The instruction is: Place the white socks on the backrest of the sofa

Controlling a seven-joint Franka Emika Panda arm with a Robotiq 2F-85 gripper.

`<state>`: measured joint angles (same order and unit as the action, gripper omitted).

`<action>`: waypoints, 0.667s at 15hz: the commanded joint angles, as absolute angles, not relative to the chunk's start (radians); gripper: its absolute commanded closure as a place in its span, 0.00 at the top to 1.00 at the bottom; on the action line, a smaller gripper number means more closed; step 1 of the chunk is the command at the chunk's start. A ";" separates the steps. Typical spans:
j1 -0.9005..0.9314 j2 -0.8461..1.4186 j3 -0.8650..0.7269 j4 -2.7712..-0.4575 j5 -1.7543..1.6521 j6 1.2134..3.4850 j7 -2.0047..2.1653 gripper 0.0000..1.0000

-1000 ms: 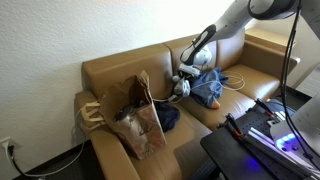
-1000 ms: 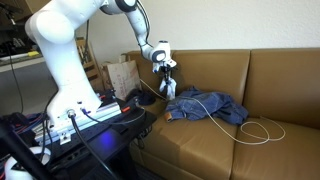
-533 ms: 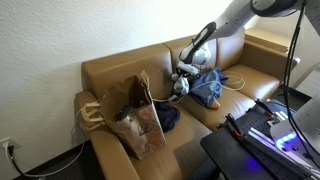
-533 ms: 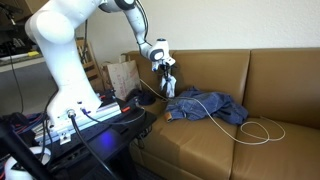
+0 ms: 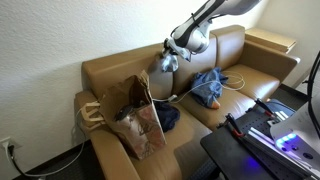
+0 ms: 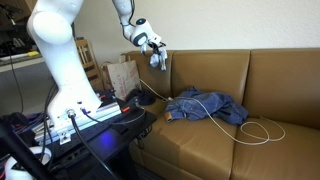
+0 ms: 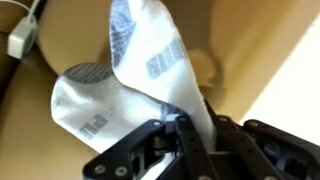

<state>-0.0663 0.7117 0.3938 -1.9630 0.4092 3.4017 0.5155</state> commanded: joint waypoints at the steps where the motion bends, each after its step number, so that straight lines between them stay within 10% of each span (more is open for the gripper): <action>1: -0.090 0.682 0.442 -1.984 0.409 3.433 0.518 0.16; 10: -0.370 0.789 0.819 -1.840 0.198 3.405 0.600 0.04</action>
<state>-0.2650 0.7331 0.6643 -1.9325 0.2513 3.4302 0.5692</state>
